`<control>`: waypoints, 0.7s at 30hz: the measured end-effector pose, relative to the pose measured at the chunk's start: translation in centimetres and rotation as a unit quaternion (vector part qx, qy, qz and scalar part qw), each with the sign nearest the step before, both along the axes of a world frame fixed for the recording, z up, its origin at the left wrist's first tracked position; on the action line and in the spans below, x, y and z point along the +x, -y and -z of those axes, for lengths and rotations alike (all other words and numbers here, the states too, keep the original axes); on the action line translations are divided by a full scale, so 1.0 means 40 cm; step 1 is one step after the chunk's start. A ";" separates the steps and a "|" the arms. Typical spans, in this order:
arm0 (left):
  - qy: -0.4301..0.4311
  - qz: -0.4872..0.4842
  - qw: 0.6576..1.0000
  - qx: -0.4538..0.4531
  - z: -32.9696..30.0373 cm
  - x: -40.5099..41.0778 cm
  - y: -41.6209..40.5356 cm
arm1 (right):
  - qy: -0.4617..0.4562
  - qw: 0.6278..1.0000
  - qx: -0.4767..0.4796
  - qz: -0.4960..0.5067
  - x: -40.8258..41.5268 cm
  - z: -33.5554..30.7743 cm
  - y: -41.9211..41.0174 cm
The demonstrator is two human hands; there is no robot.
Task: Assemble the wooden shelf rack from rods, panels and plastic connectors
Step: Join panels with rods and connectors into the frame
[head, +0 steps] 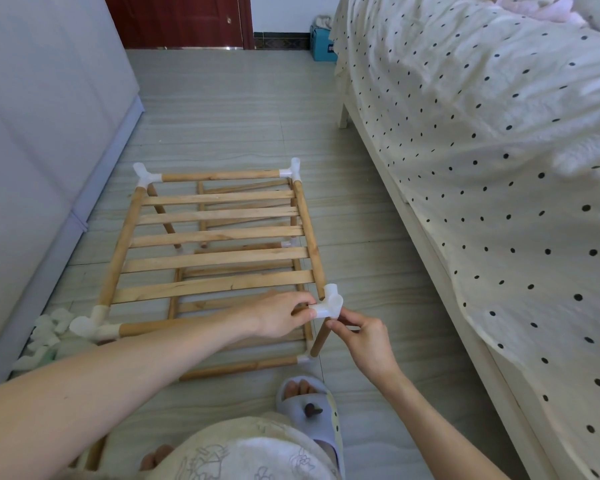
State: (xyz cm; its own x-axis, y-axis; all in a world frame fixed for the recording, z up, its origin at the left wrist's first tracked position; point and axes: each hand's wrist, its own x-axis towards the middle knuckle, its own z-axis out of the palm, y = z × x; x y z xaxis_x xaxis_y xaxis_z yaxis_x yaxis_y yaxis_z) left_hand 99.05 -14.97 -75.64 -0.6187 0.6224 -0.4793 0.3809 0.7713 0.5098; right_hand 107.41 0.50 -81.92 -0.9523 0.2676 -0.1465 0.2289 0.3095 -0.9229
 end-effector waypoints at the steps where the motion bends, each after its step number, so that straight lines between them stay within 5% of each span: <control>1: 0.001 -0.001 1.000 -0.001 0.001 0.000 0.000 | 0.003 1.000 -0.007 0.002 0.001 0.000 0.002; 9: 0.026 0.000 1.000 -0.012 0.007 0.001 -0.001 | 0.042 0.998 -0.033 -0.028 0.001 -0.007 0.003; 14: 0.024 -0.005 1.000 0.009 0.014 -0.001 0.004 | 0.088 0.980 -0.177 0.033 -0.003 -0.043 -0.009; 21: 0.026 -0.016 0.999 0.010 0.018 -0.004 0.005 | 0.274 0.952 -0.121 0.058 -0.152 -0.105 0.036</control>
